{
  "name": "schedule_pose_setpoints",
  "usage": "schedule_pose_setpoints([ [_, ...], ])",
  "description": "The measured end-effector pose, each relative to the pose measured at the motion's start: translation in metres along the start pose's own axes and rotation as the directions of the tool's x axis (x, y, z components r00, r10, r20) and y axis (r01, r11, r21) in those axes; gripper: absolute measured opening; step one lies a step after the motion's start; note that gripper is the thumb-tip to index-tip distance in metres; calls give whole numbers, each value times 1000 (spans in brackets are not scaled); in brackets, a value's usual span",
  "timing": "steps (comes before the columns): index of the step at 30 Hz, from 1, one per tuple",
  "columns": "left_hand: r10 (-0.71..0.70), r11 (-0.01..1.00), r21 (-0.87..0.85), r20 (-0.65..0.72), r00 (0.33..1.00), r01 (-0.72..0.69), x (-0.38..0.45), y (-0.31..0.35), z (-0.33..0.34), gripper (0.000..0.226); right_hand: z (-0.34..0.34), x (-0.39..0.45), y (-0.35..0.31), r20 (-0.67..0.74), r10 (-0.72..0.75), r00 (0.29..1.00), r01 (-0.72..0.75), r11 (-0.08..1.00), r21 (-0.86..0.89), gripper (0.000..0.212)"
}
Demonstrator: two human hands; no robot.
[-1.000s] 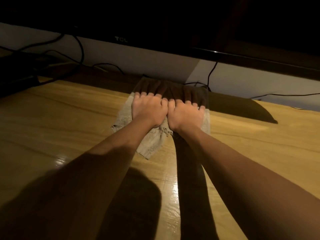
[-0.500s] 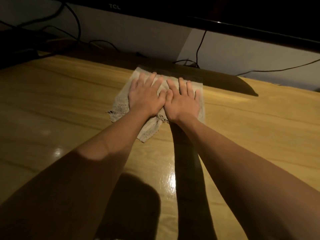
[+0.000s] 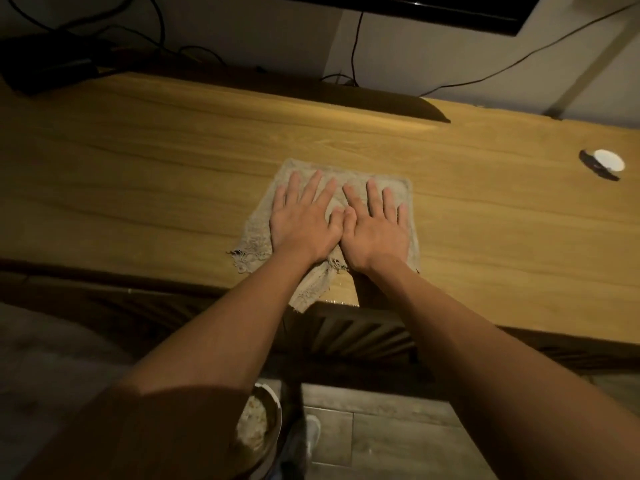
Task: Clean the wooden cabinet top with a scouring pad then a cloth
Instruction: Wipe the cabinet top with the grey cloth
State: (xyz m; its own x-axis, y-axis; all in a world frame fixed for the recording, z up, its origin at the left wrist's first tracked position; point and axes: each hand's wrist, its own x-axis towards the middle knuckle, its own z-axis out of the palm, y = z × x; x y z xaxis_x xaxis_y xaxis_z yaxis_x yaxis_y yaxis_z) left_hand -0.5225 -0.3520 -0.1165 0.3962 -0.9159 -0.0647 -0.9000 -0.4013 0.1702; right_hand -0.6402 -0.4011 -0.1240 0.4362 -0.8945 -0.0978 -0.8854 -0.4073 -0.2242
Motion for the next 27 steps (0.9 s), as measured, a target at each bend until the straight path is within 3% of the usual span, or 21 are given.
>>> schedule_pose_setpoints([
  [5,-1,1000,9,12,1000,1,-71,25,10,63,2,-75,23,-18,14,1000,-13,1000,6,55],
  [10,-27,999,33,14,1000,27,-88,34,17,59,1,-88,30,17,47,999,-47,999,-14,55],
  [18,7,1000,26,-12,1000,-7,-46,34,11,56,-1,-49,30,0,65,998,-65,998,-8,57],
  [27,-35,999,17,-71,997,36,58,42,15,55,-8,59,39,-20,53,998,-53,999,-8,55],
])
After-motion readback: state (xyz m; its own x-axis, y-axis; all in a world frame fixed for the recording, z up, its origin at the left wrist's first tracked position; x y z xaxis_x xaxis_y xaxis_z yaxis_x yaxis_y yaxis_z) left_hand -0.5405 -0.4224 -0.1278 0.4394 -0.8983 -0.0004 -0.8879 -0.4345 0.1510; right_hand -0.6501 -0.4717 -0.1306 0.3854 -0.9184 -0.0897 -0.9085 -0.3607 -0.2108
